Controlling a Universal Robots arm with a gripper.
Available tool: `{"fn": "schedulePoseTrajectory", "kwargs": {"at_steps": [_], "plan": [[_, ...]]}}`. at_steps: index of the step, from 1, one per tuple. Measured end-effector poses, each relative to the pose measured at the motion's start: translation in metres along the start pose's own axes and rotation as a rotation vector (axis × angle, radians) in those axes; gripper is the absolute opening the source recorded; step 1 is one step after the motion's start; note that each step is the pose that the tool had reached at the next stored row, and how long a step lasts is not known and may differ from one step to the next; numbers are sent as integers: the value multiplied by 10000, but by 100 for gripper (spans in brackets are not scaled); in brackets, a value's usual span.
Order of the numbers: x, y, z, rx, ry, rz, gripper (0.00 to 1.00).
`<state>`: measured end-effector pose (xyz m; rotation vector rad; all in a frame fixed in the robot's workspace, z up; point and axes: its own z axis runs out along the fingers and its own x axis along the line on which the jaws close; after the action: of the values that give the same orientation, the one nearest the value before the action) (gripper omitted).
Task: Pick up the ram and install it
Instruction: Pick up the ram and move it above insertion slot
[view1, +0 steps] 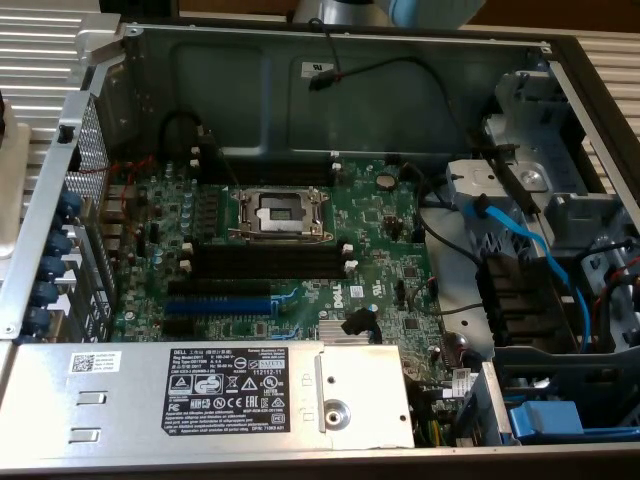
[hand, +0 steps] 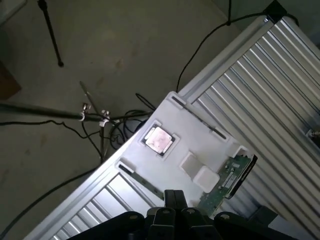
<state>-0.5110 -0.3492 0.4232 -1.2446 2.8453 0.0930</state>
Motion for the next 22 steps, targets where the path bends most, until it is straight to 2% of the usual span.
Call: {"fn": "schedulePoseTrajectory", "kwargs": {"at_steps": [7, 22], "plan": [[0, 0, 0, -124, 100, -1245, 10], [0, 0, 1, -273, 221, -3962, 10]]}}
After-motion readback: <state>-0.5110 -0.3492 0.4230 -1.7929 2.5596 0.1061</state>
